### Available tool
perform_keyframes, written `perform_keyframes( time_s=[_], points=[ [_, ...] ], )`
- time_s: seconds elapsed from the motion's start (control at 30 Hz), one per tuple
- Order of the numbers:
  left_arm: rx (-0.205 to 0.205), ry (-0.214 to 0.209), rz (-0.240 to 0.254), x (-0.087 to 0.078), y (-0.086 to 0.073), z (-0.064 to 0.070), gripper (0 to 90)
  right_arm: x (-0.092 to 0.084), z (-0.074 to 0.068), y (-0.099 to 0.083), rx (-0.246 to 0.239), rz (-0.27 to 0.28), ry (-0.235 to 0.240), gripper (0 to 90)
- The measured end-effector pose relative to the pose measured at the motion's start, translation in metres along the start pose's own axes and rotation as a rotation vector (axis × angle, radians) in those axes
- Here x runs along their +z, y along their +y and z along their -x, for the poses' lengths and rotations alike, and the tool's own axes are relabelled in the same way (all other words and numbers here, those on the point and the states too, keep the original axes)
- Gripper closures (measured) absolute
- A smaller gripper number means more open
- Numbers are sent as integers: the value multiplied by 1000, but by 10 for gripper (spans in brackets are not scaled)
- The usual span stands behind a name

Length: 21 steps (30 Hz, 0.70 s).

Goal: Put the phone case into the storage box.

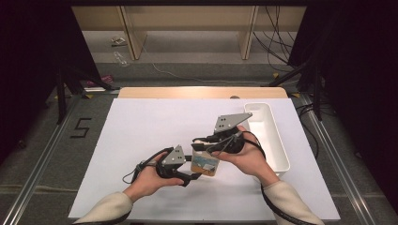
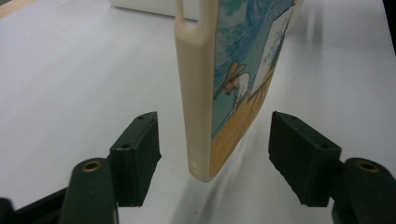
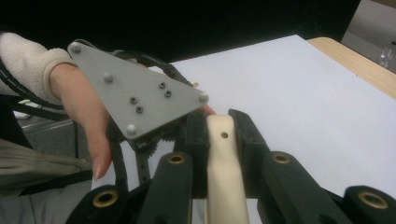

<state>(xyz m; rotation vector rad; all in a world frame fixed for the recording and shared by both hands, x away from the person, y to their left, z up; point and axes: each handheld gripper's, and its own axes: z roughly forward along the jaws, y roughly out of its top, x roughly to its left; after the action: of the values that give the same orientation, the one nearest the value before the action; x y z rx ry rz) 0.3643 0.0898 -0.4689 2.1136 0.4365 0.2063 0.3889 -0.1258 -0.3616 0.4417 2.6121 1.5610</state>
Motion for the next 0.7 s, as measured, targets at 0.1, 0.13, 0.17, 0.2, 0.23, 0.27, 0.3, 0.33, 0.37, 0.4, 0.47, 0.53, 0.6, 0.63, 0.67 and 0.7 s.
perform_keyframes(
  time_s=[0.1,0.13,0.17,0.2,0.23,0.27,0.3,0.33,0.37,0.4,0.47,0.53,0.6,0.63,0.67,0.7],
  points=[
    [1,-9,-2,0,0,0,400,1,0,0,2,-2,1,794],
    [4,-14,2,1,0,0,419,1,0,0,-1,-4,3,794],
    [6,-17,8,1,0,0,432,1,0,0,-1,-4,4,794],
    [10,-21,10,1,0,0,440,1,-1,0,-2,-4,5,794],
    [13,-24,11,1,0,0,457,1,-1,0,-2,-4,7,794],
    [15,-25,12,1,0,1,470,1,-1,0,-2,-3,7,794],
    [17,-26,13,1,0,1,485,1,-1,0,-3,-3,8,794],
    [15,-29,16,0,0,1,507,1,-1,0,-2,-1,8,794],
    [16,-33,19,0,1,1,530,1,-1,0,-2,0,8,794],
    [17,-34,18,0,1,1,549,1,-1,0,-2,0,8,794],
    [12,-40,21,0,0,0,589,1,-1,0,-3,-2,11,794],
    [5,-36,25,-1,0,-1,627,1,-1,0,-1,-1,14,794],
    [3,-37,27,-3,0,-3,663,1,-1,0,1,4,18,794],
    [0,-36,24,-4,0,-3,679,1,-1,0,0,7,18,793],
    [-1,-36,24,-4,0,-3,690,1,-1,0,0,8,19,793],
    [-3,-33,24,-4,0,-4,702,1,-1,0,-1,8,19,793]
  ],
)
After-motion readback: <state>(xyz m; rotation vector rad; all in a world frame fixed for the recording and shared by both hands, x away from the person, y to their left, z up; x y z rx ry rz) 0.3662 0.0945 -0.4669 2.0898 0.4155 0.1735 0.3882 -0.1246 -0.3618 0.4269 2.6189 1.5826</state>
